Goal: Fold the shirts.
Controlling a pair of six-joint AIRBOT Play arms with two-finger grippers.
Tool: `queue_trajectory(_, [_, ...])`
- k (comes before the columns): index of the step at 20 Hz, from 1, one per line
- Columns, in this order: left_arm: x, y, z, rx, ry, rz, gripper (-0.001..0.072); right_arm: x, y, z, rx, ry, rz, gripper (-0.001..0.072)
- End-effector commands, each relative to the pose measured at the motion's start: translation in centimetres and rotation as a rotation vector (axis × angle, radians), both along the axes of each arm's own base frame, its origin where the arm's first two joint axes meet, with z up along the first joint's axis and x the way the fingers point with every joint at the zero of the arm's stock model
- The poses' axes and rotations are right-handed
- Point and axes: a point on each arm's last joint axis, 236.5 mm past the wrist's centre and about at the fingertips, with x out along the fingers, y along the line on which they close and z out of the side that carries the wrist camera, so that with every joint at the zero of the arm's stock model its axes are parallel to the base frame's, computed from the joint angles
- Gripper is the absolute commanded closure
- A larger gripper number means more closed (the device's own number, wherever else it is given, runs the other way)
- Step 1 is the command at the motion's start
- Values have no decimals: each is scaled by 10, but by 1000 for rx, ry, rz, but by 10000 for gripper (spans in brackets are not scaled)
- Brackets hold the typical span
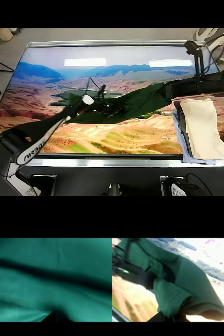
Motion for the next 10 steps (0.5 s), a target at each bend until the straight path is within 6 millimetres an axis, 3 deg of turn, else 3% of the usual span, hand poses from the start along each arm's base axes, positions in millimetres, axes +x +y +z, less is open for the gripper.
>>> queue_trajectory(1, [-6, -51, -8, -98, 69, 162, 680, -34, 10, 39, 14, -49, -16, 691])
queue_trajectory(4, [-8, -49, 5, -103, 1, 93, 681, -28, 12, 43, 40, -65, -31, 691])
queue_trajectory(6, [11, -21, 33, -59, -133, 53, 682, -8, 19, 42, 76, -89, -52, 691])
queue_trajectory(8, [44, 34, 77, 28, -310, 42, 681, 11, 44, 26, 96, -78, -20, 691])
queue_trajectory(10, [70, 108, 120, 127, -419, 84, 681, 23, 94, 6, 154, -47, 57, 691])
